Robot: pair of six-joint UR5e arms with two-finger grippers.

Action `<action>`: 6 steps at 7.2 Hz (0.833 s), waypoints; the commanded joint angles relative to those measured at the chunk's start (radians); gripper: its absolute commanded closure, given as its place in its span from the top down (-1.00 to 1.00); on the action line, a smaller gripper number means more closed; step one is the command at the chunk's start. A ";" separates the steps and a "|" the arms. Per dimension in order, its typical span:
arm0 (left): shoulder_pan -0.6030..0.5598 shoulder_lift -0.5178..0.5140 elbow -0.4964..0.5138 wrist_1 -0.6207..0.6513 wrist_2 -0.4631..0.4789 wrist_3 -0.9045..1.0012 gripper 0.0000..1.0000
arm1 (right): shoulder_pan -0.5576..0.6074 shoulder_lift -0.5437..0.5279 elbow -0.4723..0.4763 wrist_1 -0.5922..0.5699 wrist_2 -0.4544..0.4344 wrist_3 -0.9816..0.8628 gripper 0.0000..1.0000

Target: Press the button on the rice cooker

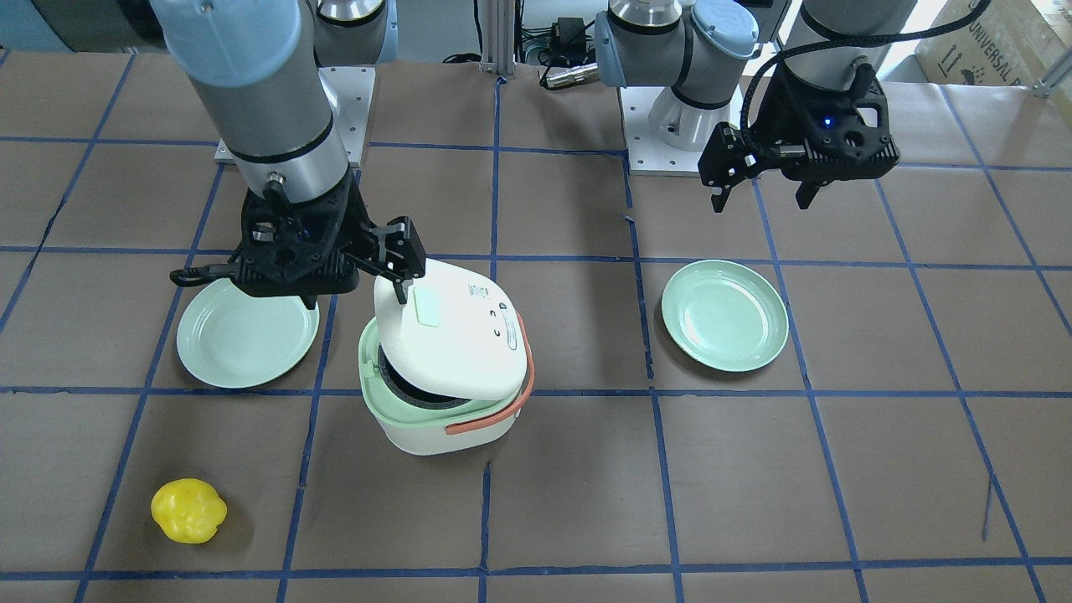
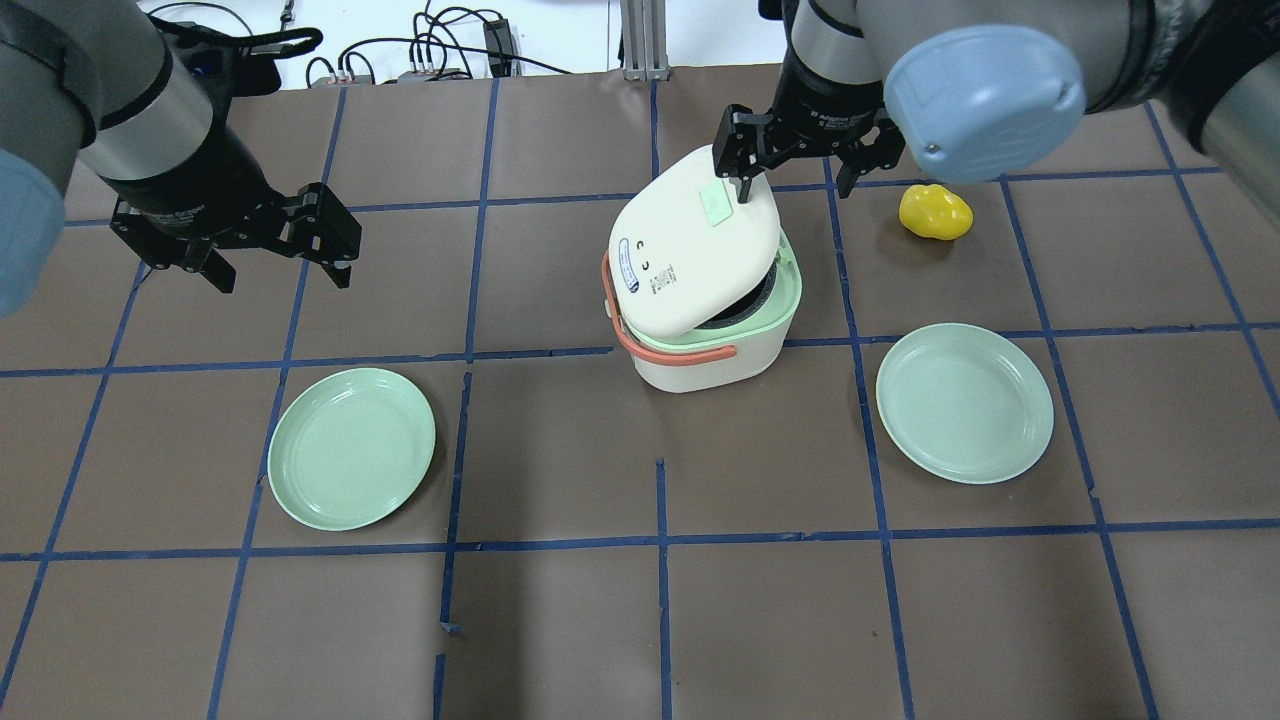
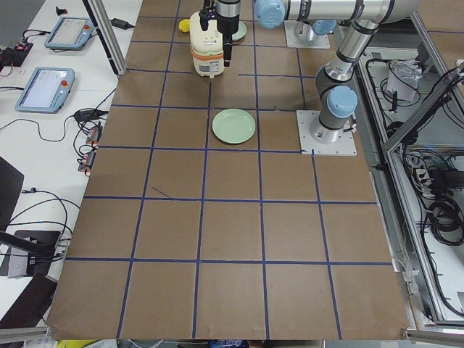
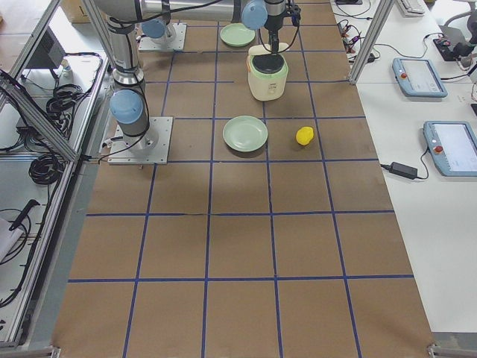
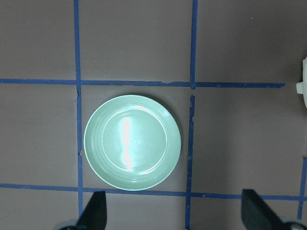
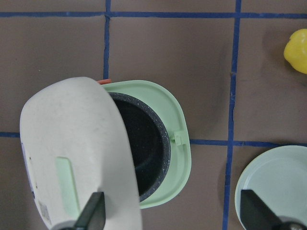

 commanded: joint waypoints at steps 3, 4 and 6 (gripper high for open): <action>0.000 0.000 0.000 0.000 0.000 0.000 1.00 | -0.114 -0.137 -0.036 0.113 0.005 -0.008 0.99; 0.000 0.000 0.000 0.000 0.000 0.000 1.00 | -0.150 -0.141 -0.033 0.122 0.005 -0.031 0.99; 0.000 0.000 0.000 0.000 0.000 0.000 1.00 | -0.168 -0.123 -0.029 0.106 0.002 -0.037 0.99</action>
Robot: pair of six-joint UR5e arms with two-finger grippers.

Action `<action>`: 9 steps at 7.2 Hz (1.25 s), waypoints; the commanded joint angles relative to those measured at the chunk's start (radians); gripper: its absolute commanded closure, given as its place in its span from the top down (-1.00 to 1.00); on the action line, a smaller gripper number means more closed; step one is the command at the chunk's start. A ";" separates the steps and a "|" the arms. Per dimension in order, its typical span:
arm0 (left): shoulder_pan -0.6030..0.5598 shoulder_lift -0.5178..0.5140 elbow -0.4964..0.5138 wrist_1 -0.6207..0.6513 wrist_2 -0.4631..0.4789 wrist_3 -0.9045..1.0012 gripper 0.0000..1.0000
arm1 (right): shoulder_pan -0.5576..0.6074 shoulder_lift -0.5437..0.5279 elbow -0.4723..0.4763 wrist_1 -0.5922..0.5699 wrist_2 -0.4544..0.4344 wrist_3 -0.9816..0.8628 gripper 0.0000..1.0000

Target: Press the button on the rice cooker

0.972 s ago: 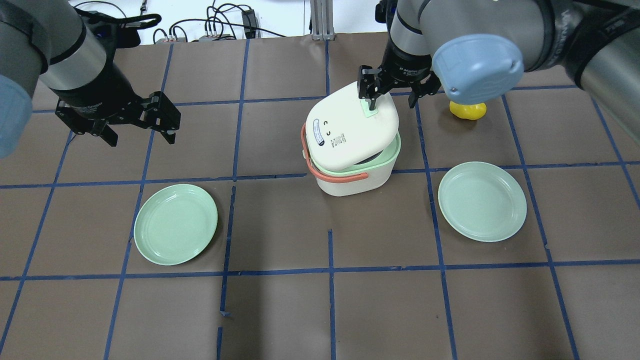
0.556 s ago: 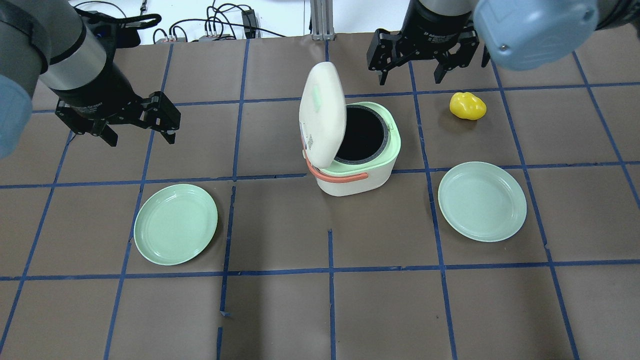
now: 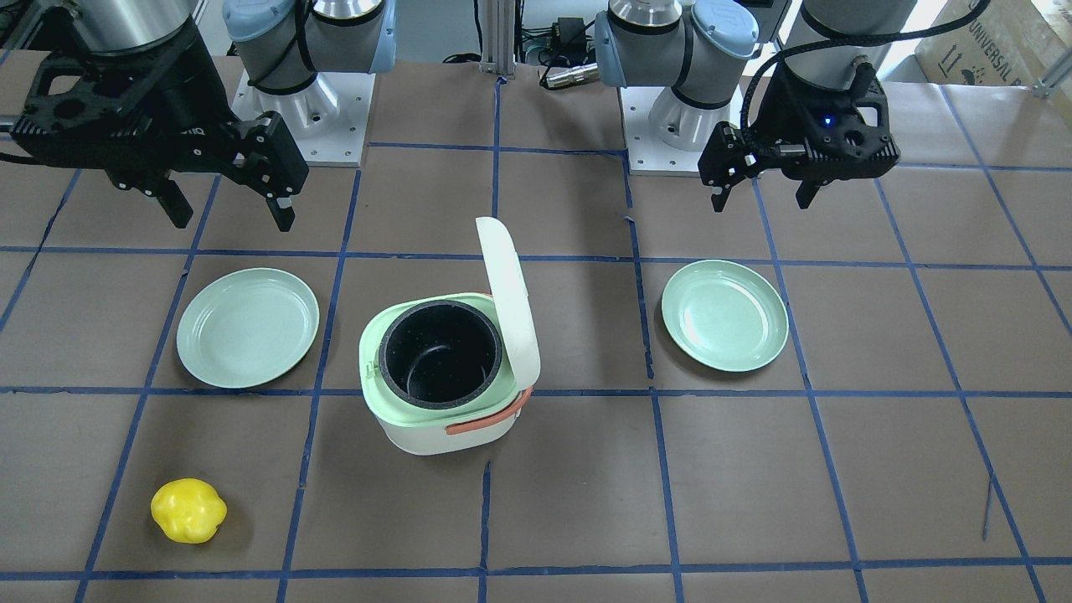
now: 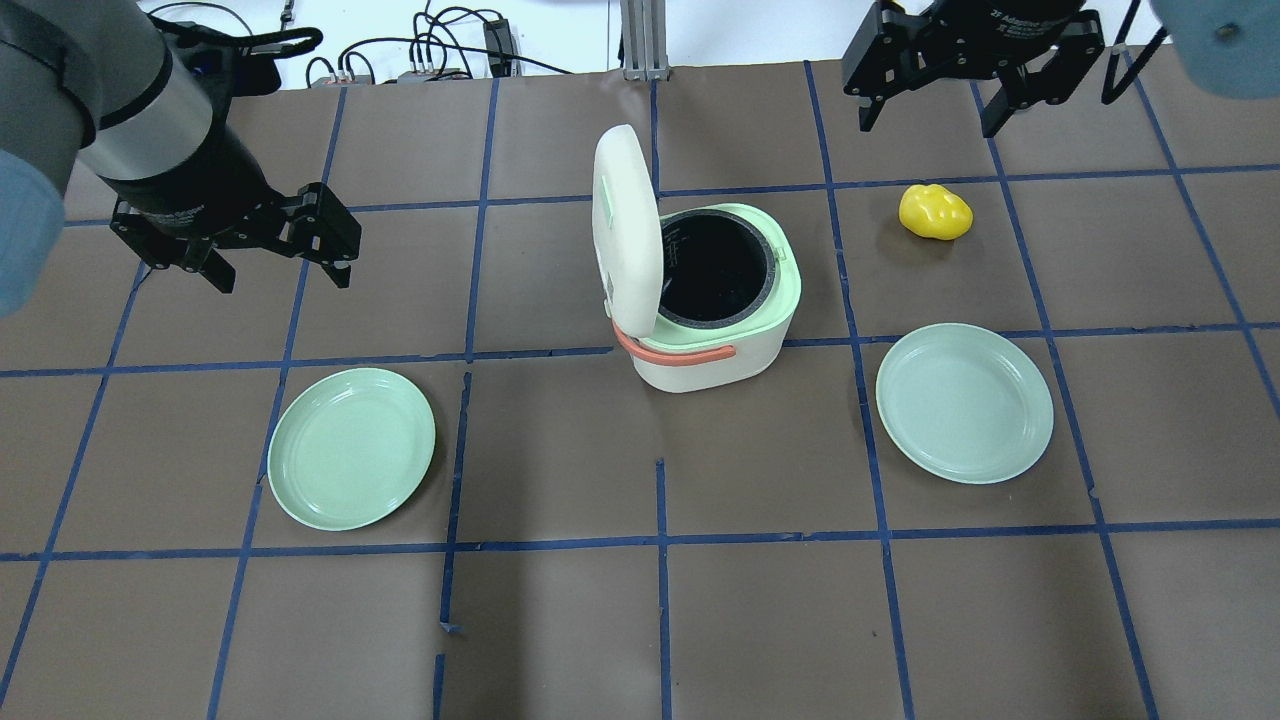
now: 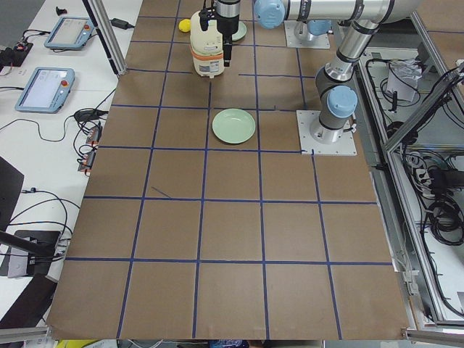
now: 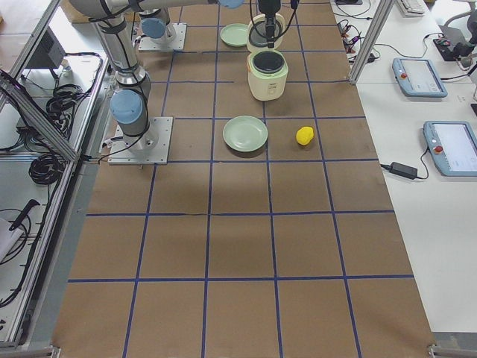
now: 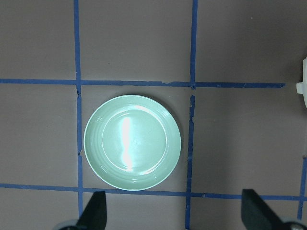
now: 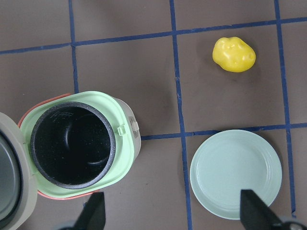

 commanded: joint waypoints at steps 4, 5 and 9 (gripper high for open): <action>0.000 0.000 0.000 -0.001 0.000 0.000 1.00 | -0.014 0.034 0.005 -0.026 -0.002 -0.010 0.99; 0.000 0.000 0.000 -0.002 0.000 0.000 1.00 | -0.014 0.047 -0.011 -0.028 -0.005 -0.025 0.99; 0.000 0.000 0.000 0.000 0.000 0.000 1.00 | -0.014 0.047 0.005 -0.023 -0.034 -0.025 0.99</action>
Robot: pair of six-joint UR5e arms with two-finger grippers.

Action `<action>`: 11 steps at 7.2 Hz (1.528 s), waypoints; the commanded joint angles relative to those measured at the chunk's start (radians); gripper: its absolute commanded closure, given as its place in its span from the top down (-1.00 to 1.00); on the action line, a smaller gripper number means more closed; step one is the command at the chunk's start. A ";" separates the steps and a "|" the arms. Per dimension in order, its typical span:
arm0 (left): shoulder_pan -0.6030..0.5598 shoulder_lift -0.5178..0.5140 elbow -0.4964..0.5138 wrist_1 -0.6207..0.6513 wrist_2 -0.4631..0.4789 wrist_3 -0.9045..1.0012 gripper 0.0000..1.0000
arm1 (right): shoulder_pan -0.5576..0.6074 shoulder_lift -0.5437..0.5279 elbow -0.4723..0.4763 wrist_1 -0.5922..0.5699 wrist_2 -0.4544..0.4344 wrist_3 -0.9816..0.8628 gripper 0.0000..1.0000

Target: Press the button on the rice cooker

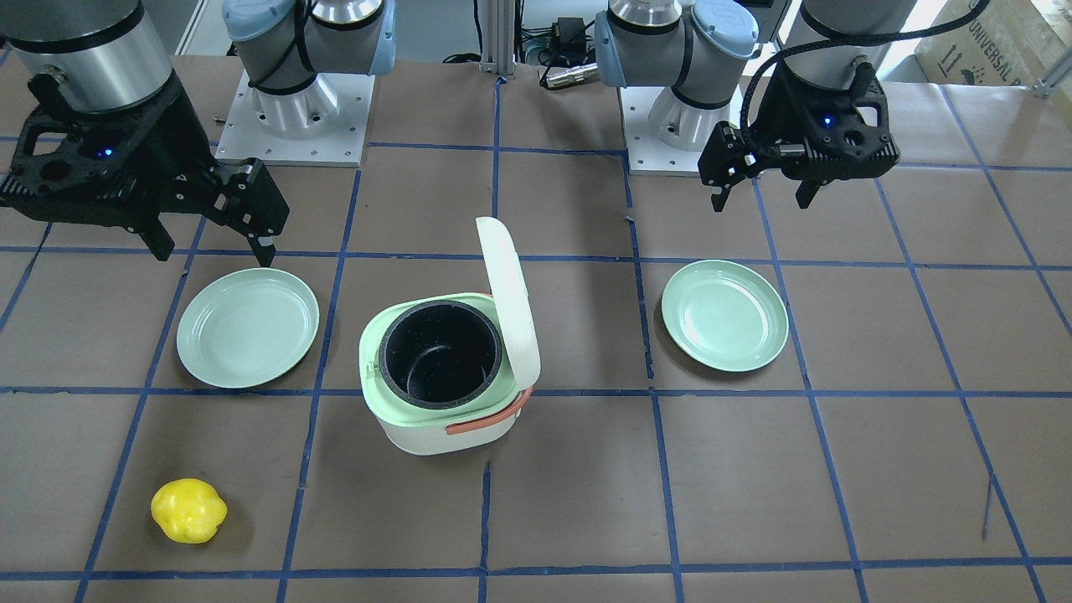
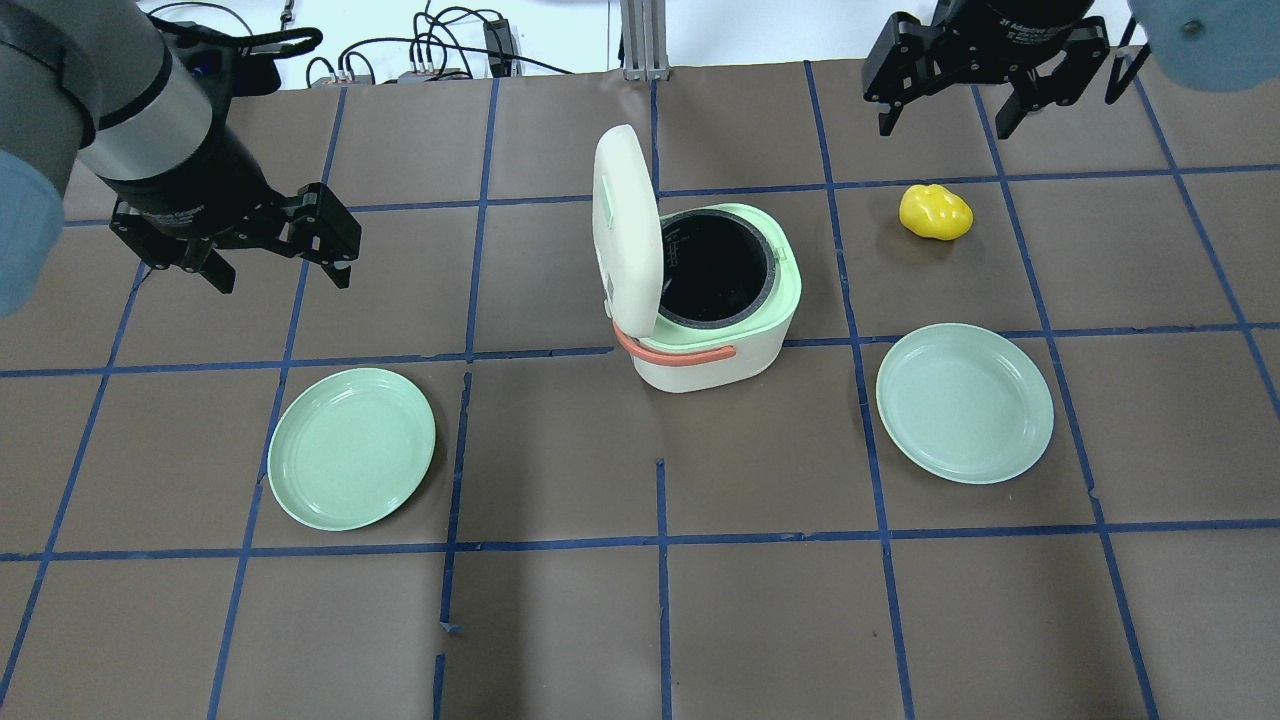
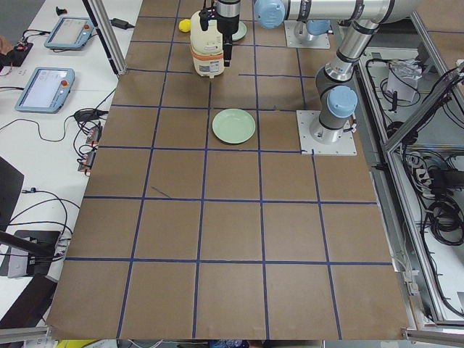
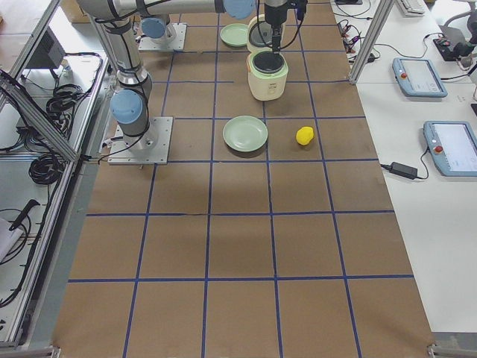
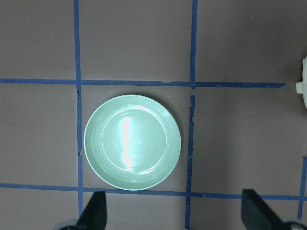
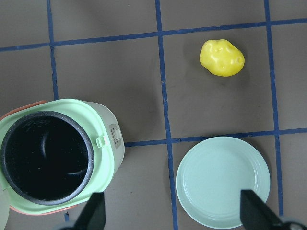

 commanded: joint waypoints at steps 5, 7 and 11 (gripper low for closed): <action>0.000 0.000 0.000 -0.001 0.000 0.000 1.00 | -0.001 -0.013 0.031 0.075 -0.003 0.000 0.99; 0.000 0.000 0.000 0.000 0.000 0.000 1.00 | -0.003 -0.025 0.071 0.072 0.000 0.002 0.99; 0.000 0.000 0.000 0.000 0.000 0.000 1.00 | -0.023 -0.051 0.071 0.092 0.002 0.000 0.99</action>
